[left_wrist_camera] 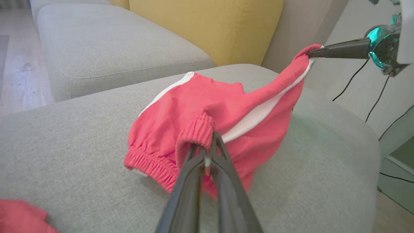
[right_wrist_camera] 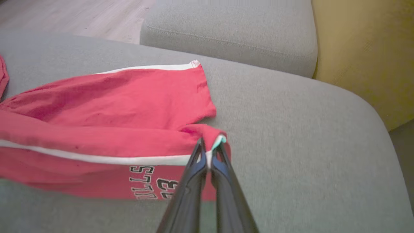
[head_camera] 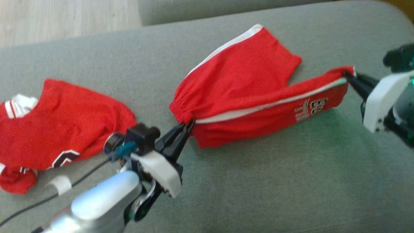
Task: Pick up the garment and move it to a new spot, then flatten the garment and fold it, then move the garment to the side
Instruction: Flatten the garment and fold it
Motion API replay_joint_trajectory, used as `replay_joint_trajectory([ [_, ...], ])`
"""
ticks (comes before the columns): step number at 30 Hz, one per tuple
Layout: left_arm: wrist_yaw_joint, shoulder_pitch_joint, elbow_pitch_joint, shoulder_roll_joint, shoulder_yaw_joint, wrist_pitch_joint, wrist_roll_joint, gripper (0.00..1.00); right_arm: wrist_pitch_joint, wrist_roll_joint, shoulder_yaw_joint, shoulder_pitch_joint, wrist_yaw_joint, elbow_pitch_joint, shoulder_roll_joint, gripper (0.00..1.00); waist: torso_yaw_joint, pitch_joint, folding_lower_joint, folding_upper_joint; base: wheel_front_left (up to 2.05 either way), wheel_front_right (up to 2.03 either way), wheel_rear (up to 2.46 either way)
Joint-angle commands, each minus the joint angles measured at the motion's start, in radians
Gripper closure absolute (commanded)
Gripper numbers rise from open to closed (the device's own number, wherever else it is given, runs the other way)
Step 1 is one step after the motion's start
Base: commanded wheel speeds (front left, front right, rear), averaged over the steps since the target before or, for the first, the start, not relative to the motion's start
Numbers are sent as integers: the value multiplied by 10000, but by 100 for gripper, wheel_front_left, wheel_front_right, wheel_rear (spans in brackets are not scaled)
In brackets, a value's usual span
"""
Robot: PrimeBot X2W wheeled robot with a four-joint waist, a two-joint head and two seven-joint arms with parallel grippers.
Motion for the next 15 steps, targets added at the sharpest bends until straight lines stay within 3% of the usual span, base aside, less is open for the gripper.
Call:
replay_joint_trajectory([
  [1,-78,-688,-102,77,508,41,122,100,-51,-203,-149,-479,-7,-109,-58,100,264,380,-1,0,0,0,0],
  [15,-486,-2186,968,-475,739,165,334,100,-473,-1054,484,-3085,-7,1820,794,100,1040,1897,-1,0,0,0,0],
])
